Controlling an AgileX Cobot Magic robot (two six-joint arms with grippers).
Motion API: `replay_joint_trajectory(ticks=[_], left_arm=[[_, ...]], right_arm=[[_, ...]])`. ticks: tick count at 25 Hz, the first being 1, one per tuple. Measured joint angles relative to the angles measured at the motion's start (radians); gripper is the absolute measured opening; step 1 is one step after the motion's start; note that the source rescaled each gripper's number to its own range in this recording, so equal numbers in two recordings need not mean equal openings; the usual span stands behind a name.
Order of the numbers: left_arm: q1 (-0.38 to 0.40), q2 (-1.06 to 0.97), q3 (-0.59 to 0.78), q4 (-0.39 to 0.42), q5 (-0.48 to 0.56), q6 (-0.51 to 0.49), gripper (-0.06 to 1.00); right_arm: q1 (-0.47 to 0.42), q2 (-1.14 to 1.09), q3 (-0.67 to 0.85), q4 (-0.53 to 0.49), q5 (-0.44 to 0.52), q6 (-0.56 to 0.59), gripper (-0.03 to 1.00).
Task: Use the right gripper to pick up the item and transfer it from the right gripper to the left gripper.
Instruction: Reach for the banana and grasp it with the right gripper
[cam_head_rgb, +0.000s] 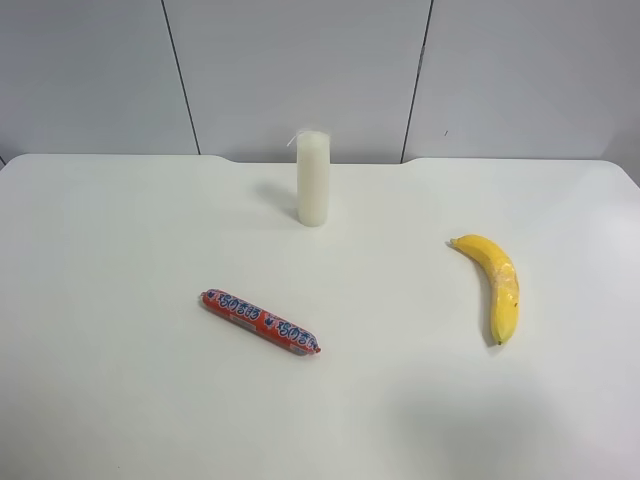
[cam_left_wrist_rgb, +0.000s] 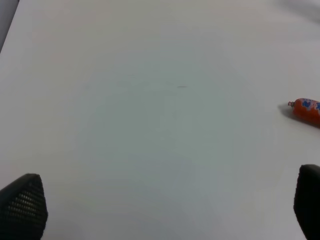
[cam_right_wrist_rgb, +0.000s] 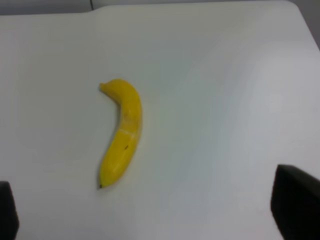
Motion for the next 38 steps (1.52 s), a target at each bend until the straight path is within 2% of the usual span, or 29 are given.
replay_joint_trajectory(ticks=[38], left_arm=[[0.000, 0.000, 0.000, 0.000, 0.001, 0.000, 1.00]], right_arm=[[0.000, 0.000, 0.000, 0.000, 0.000, 0.000, 1.00]])
